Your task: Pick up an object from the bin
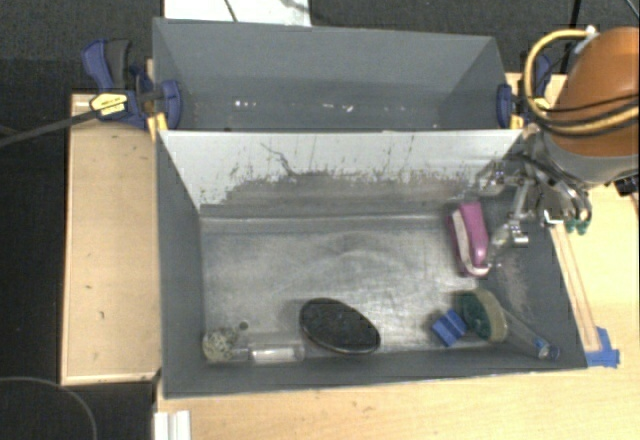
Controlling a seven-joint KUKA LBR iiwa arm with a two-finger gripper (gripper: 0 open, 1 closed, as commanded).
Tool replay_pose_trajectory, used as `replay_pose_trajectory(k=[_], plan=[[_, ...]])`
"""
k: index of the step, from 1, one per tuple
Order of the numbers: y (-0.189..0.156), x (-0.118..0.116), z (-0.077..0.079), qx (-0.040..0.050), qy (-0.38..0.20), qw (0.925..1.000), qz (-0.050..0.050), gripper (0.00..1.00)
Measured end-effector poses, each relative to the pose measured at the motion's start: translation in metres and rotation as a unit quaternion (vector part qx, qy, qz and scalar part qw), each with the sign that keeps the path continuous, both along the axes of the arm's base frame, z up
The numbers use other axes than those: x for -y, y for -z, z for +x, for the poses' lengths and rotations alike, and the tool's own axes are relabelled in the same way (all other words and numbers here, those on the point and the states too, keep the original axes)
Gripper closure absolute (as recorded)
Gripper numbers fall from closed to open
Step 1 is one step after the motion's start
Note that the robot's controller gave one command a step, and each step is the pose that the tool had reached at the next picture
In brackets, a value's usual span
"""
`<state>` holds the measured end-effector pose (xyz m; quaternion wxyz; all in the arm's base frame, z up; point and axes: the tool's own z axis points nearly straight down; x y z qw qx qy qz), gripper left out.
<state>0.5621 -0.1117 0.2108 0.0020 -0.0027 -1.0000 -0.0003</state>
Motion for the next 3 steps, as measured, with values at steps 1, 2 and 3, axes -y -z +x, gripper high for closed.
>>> replay_pose_trajectory(k=[1,2,3], plan=[[0.104,0.014,-0.048,-0.0012,-0.062,0.9981,0.002,0.00],[0.113,-0.015,-0.076,0.0018,-0.075,0.9972,0.001,0.00],[0.137,-0.036,-0.075,0.0083,-0.360,0.9331,-0.001,0.00]])
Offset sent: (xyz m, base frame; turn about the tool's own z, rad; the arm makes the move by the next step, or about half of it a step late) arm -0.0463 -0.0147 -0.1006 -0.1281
